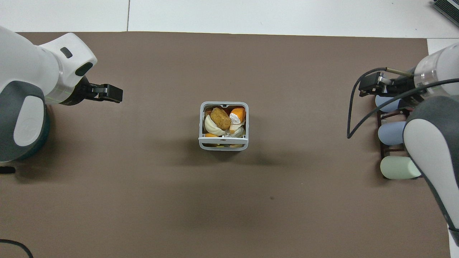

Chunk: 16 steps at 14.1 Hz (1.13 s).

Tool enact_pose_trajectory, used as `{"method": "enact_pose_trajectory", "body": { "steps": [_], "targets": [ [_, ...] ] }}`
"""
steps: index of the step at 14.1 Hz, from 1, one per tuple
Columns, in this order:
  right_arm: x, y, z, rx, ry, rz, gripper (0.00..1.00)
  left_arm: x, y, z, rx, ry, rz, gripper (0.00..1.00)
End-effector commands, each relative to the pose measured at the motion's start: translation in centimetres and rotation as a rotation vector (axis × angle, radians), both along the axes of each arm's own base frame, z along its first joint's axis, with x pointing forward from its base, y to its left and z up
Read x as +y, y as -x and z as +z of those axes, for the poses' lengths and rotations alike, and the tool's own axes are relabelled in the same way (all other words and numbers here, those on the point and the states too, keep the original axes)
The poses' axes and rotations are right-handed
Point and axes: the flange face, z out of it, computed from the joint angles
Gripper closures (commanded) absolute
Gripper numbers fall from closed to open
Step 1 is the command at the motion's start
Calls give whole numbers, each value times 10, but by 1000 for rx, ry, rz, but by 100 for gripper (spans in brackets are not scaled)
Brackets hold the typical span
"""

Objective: Close trash can lid

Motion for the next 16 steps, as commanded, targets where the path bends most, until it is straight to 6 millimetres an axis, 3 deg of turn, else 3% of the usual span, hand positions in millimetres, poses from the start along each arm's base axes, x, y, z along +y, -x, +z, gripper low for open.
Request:
{"method": "enact_pose_trajectory", "body": {
  "steps": [1, 6, 10, 13, 16],
  "targets": [
    [-2, 12, 9, 58, -7, 64, 0, 1, 4, 0, -14, -1, -13, 0],
    [2, 20, 8, 91, 9, 91, 0, -2, 5, -1, -11, -1, -11, 0],
    [2, 36, 3, 112, 13, 89, 0, -19, 10, -1, -9, 0, -32, 0],
    [1, 35, 3, 109, 11, 91, 0, -37, 17, -2, -1, -1, -60, 0],
    [2, 34, 4, 100, 2, 118, 0, -42, 18, -2, -3, 0, -68, 0]
  ]
}}
